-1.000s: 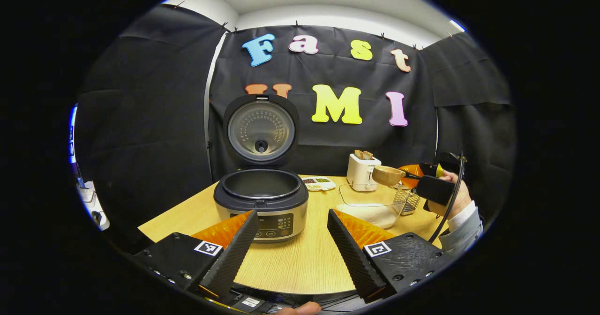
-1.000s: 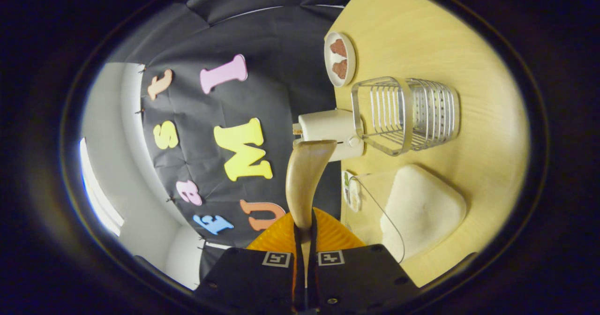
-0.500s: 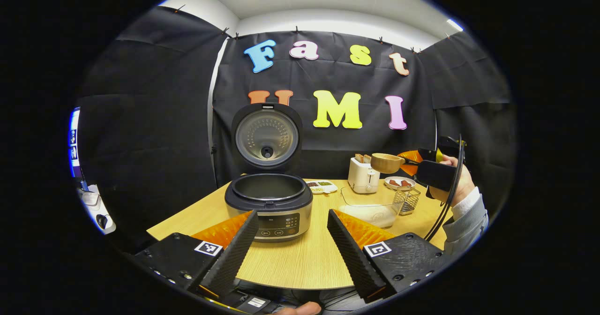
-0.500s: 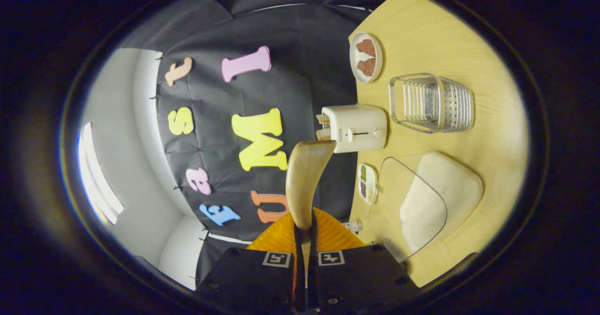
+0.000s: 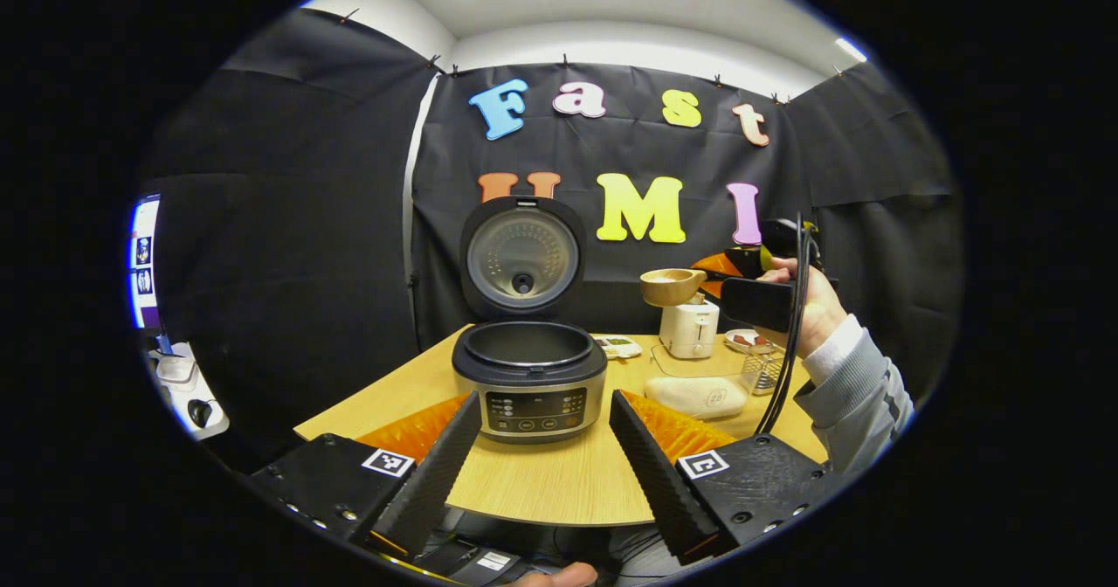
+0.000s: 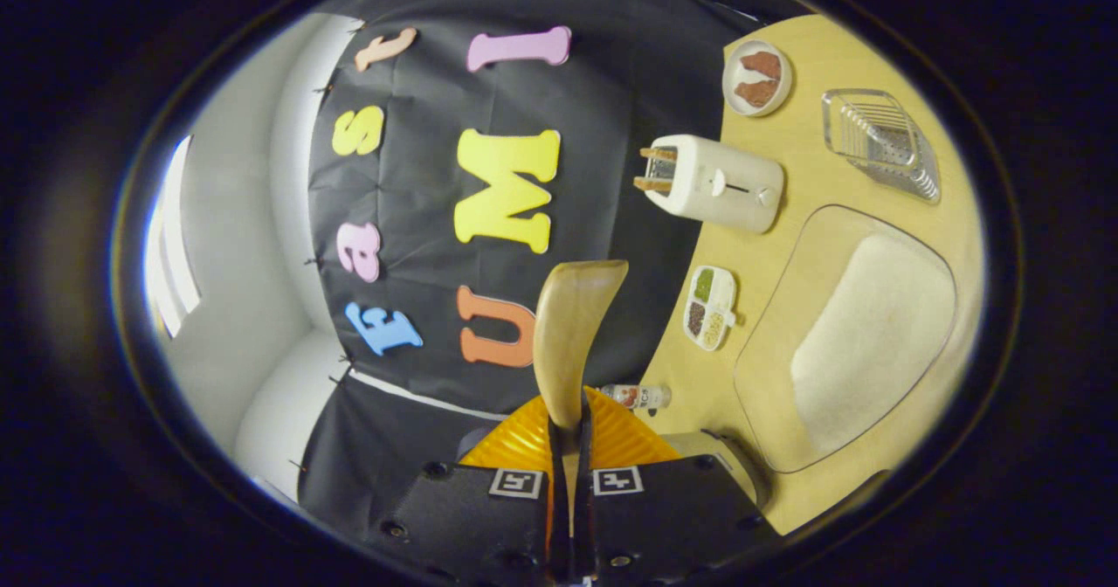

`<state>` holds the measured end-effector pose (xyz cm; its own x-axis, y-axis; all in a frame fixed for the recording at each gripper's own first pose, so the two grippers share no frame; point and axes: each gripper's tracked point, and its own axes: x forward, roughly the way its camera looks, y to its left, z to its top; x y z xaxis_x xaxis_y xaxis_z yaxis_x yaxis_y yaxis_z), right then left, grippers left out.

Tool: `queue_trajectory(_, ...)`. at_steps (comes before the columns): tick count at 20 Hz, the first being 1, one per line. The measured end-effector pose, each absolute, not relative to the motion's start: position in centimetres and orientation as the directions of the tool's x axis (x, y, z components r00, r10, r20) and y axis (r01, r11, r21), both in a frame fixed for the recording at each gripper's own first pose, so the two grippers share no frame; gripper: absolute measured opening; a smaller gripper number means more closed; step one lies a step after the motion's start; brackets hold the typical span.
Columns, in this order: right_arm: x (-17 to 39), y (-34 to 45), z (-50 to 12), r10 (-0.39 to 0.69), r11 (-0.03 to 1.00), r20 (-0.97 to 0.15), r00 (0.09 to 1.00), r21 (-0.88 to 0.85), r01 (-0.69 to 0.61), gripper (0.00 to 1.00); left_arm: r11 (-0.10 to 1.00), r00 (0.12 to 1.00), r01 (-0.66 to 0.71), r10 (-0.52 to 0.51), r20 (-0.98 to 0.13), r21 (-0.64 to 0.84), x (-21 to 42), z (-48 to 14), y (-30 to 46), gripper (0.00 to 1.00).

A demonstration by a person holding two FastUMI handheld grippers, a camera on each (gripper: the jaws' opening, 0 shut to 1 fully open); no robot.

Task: Close the left gripper, press the button to open the rice cooker; take a wooden spoon from the chopstick holder with the right hand, scoop a spoonful of rice and pour it into the rice cooker, then put the wooden spoon back into the chopstick holder.

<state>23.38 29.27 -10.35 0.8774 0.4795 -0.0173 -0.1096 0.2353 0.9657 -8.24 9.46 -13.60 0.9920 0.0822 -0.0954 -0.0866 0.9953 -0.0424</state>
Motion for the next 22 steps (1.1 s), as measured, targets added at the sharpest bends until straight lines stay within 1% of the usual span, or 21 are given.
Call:
queue_trajectory(4,24.0,35.4,-10.3,0.540,0.397,-0.055,0.840,0.897,-0.197,0.07,0.995,0.992,-0.074,0.067,-0.108,-0.063,-8.9,-14.3,9.9,0.94)
queue_trajectory(7,24.7,38.9,-10.3,0.547,0.525,-0.081,0.833,0.809,-0.266,0.07,0.992,0.988,-0.108,0.099,-0.120,-0.067,-9.5,-14.8,11.2,0.95)
queue_trajectory(9,24.3,41.3,-10.1,0.560,0.610,-0.090,0.823,0.717,-0.337,0.07,0.990,0.987,-0.118,0.109,-0.122,-0.071,-9.9,-14.8,11.6,0.94)
queue_trajectory(12,23.4,44.1,-9.6,0.562,0.740,-0.098,0.821,0.503,-0.447,0.08,0.990,0.987,-0.120,0.111,-0.116,-0.076,-10.2,-14.8,11.9,0.95)
queue_trajectory(16,21.8,46.8,-8.6,0.567,0.803,-0.079,0.820,0.273,-0.529,0.08,0.989,0.985,-0.129,0.120,-0.124,-0.072,-10.2,-15.3,12.3,0.95)
queue_trajectory(18,21.0,48.0,-8.1,0.570,0.819,-0.068,0.819,0.128,-0.560,0.07,0.989,0.984,-0.134,0.124,-0.129,-0.068,-10.2,-15.6,12.6,0.95)
queue_trajectory(20,20.7,48.8,-7.8,0.558,0.827,-0.051,0.828,-0.044,-0.560,0.08,0.988,0.983,-0.136,0.126,-0.131,-0.068,-10.3,-15.7,12.7,0.95)
queue_trajectory(22,20.1,49.6,-7.8,0.556,0.811,-0.032,0.831,-0.201,-0.550,0.08,0.988,0.983,-0.137,0.127,-0.134,-0.072,-10.5,-15.9,12.7,0.94)
